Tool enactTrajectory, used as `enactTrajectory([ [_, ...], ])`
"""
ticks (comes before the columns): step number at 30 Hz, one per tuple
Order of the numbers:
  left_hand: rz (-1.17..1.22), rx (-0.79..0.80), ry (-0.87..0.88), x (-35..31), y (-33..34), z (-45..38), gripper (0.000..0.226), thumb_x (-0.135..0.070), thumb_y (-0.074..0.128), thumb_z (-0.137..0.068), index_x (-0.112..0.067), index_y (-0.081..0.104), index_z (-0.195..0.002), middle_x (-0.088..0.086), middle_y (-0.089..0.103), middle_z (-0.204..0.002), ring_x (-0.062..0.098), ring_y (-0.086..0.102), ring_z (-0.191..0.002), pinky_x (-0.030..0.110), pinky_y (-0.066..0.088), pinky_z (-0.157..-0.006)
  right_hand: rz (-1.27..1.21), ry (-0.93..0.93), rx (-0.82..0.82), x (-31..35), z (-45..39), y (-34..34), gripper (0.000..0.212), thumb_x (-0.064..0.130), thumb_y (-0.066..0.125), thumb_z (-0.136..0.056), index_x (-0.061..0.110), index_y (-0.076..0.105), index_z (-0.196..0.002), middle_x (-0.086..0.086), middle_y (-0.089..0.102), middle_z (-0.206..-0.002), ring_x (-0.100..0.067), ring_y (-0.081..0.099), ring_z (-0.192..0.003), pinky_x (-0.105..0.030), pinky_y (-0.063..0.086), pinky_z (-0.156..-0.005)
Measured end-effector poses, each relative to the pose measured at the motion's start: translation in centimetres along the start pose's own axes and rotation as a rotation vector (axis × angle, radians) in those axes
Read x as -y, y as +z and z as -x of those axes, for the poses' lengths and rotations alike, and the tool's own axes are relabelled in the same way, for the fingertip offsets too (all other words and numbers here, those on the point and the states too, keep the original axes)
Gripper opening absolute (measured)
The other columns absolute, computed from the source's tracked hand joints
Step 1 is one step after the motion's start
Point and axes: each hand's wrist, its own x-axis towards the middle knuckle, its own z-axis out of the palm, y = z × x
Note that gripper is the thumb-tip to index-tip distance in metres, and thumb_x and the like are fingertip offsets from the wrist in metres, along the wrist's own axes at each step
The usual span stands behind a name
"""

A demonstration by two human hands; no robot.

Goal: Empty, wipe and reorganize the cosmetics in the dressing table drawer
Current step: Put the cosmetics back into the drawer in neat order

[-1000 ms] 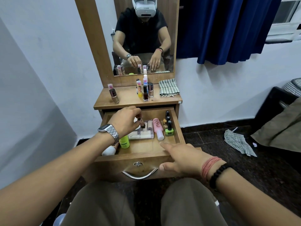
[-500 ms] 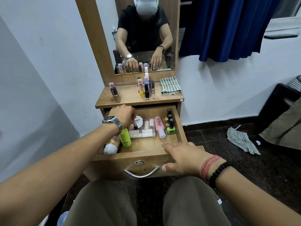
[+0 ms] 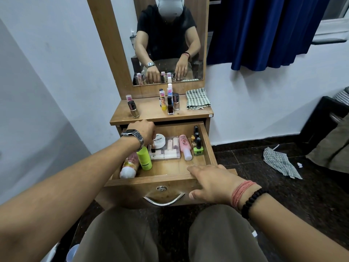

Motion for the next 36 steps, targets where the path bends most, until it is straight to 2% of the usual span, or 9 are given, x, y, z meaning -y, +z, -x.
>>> enactTrajectory([
  [8,0.008,-0.004,0.045,0.2,0.1,-0.2,0.013,-0.030,0.075,-0.073,-0.031,0.066,-0.082,-0.002,0.066,-0.097,0.023,0.063,-0.084,0.028,0.050,-0.060,0.004,0.002,0.004,0.0,-0.1,0.1,0.071,0.047,0.057,-0.088,0.018,0.029,-0.146,-0.004,0.036,-0.150,-0.024,0.035,-0.135,-0.042,0.029,-0.107],
  [12,0.032,-0.065,0.088,0.4,-0.4,0.2,0.009,-0.030,0.071,-0.074,-0.031,0.064,-0.080,-0.004,0.067,-0.093,0.021,0.063,-0.083,0.026,0.046,-0.056,0.015,0.008,0.003,0.0,-0.1,0.1,0.069,0.047,0.056,-0.088,0.018,0.030,-0.144,-0.003,0.038,-0.148,-0.025,0.038,-0.133,-0.045,0.030,-0.107],
  [15,0.050,-0.045,0.151,0.1,-0.9,1.1,0.014,-0.038,0.072,-0.073,-0.033,0.060,-0.076,-0.009,0.066,-0.089,0.018,0.062,-0.082,0.025,0.047,-0.057,0.018,0.005,0.007,0.0,-0.2,0.2,0.069,0.047,0.056,-0.088,0.017,0.030,-0.144,-0.003,0.037,-0.149,-0.025,0.038,-0.134,-0.045,0.030,-0.107],
  [18,-0.013,-0.002,0.212,-0.7,-0.5,2.2,0.017,-0.045,0.072,-0.072,-0.034,0.060,-0.077,-0.010,0.065,-0.089,0.017,0.062,-0.082,0.026,0.048,-0.059,0.025,0.010,0.003,0.0,-0.2,0.2,0.069,0.047,0.056,-0.089,0.017,0.030,-0.145,-0.003,0.034,-0.152,-0.025,0.036,-0.136,-0.046,0.029,-0.109],
  [25,-0.107,-0.028,0.236,-1.2,1.9,3.0,0.014,-0.043,0.071,-0.072,-0.035,0.062,-0.080,-0.006,0.065,-0.090,0.020,0.060,-0.083,0.023,0.033,-0.056,0.036,0.019,-0.003,0.1,-0.2,0.4,0.067,0.046,0.056,-0.089,0.019,0.030,-0.144,-0.002,0.037,-0.150,-0.026,0.038,-0.133,-0.046,0.030,-0.107],
  [36,-0.085,-0.060,0.274,-0.8,2.6,2.7,0.020,-0.046,0.070,-0.074,-0.035,0.063,-0.090,-0.007,0.066,-0.095,0.018,0.060,-0.089,0.025,0.036,-0.061,0.031,0.021,0.002,0.0,-0.4,0.4,0.068,0.044,0.057,-0.089,0.019,0.029,-0.145,-0.001,0.033,-0.153,-0.024,0.033,-0.137,-0.047,0.028,-0.109],
])
